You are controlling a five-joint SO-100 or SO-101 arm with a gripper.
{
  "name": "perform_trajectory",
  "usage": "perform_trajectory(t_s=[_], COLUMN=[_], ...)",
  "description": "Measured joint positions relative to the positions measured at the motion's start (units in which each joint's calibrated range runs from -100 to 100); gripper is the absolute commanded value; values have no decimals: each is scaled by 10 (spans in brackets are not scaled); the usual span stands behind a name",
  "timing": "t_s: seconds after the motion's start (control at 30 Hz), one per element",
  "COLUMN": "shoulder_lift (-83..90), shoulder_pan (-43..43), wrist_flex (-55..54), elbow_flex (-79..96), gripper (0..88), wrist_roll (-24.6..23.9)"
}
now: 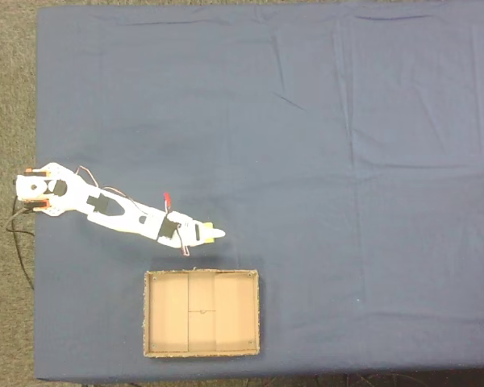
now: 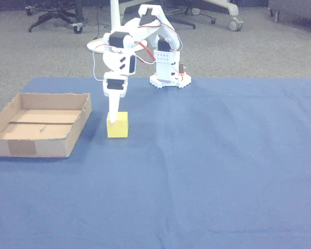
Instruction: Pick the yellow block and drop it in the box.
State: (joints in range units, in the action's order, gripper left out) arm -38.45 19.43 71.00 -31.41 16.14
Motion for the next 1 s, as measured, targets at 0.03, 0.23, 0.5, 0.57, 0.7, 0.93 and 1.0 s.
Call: perform_trajectory(t_s=[0.03,0.23,0.5,0.57,0.7,0.93,1.0], shoulder_lift=[-1,-1,-1,0,20,246,315], shoulder_pan=[-2,-7,-4,-4,0,59,94], wrist_flex=[0,0,-5,-5,-5,-3,12], elbow_flex=[4,18,15,15,28,78,78], gripper=[422,280,180,187,183,180,175], wrist_roll=[1,-1,-1,-1,-2,-21,-21])
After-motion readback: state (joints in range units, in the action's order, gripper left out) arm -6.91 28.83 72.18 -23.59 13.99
